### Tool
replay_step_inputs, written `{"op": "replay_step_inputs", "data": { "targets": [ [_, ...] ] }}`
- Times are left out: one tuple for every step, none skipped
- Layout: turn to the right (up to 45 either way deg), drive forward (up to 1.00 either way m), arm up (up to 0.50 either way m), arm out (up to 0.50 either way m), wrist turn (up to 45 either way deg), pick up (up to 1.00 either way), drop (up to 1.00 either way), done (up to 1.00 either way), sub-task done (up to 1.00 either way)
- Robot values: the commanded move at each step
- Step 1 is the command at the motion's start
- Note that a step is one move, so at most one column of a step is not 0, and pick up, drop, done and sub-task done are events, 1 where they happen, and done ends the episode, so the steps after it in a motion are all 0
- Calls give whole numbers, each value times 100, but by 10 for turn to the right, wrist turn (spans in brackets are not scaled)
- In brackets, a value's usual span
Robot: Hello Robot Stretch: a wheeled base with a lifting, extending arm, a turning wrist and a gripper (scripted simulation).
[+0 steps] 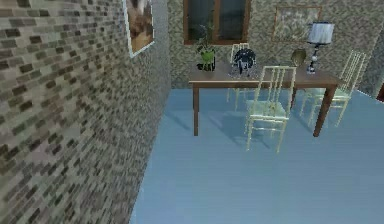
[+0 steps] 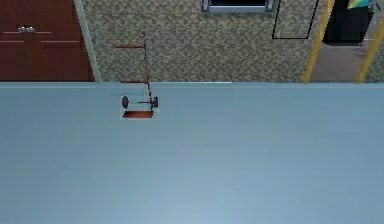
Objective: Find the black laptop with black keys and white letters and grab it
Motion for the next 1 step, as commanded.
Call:
{"op": "replay_step_inputs", "data": {
  "targets": [
    [450,0,0,0,0,0,0,0,0]
  ]
}}
